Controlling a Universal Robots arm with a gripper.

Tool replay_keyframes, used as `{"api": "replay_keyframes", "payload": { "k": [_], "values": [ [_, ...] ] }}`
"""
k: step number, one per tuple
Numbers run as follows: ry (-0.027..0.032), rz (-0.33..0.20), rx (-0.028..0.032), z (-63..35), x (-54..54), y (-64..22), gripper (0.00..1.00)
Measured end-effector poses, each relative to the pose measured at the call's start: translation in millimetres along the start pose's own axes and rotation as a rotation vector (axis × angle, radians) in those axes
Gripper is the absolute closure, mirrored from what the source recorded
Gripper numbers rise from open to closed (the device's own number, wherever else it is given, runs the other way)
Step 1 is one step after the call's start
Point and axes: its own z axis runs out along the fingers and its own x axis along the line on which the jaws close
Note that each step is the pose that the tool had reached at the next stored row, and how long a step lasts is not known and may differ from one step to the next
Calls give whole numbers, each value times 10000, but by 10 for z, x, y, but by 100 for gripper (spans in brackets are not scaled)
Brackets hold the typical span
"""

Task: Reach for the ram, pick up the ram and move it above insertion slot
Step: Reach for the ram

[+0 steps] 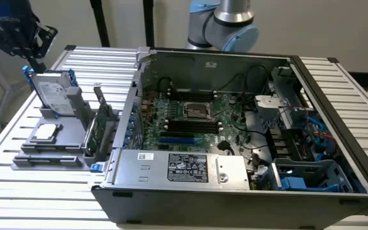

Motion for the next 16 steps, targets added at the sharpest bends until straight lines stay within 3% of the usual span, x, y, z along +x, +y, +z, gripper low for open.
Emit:
{"api": "replay_keyframes", "payload": {
  "k": [11, 13, 16],
  "values": [
    [0, 0, 0, 0, 0, -1, 89],
    [2, 2, 0, -2, 2, -32, 89],
    [0, 0, -1, -5, 3, -147, 89]
  ]
}}
